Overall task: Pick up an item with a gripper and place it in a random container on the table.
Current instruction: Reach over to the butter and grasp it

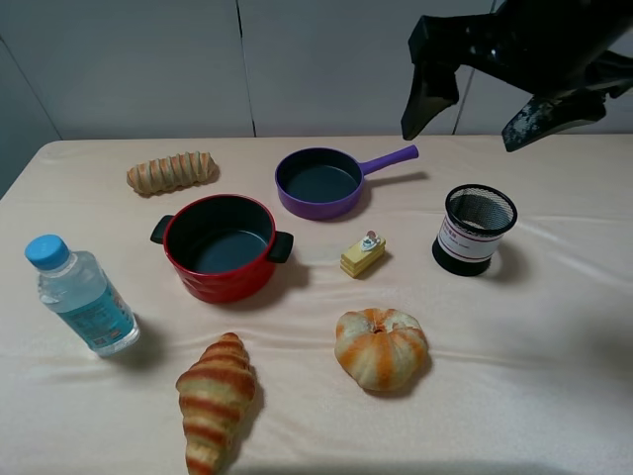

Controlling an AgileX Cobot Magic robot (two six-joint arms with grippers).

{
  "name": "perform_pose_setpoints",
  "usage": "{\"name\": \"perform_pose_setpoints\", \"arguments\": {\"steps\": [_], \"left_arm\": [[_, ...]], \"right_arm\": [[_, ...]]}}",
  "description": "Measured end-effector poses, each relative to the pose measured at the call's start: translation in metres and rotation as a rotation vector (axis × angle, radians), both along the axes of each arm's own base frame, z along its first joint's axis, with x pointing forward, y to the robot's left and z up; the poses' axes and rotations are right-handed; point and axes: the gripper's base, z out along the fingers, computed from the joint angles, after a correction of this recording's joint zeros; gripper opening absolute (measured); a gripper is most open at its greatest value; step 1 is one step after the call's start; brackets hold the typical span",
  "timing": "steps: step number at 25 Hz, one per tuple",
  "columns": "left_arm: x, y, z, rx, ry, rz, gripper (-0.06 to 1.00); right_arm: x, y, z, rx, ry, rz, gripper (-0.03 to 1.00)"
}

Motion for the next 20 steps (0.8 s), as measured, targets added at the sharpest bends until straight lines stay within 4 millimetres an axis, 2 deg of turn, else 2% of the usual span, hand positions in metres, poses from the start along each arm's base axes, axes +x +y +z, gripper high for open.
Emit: {"name": "perform_pose_setpoints", "arguments": {"steps": [12,20], "left_arm": [[0.0,0.0,0.0,0.0,0.0,0.0,0.99],[0.0,0.0,0.0,0.0,0.0,0.0,0.99]], "right_arm": [[0.028,0.019,-0.035,0.002,0.093,-0.095,0.69],[0.044,0.029,-0.073,-0.039,0.198,-0.184,0.69]]}}
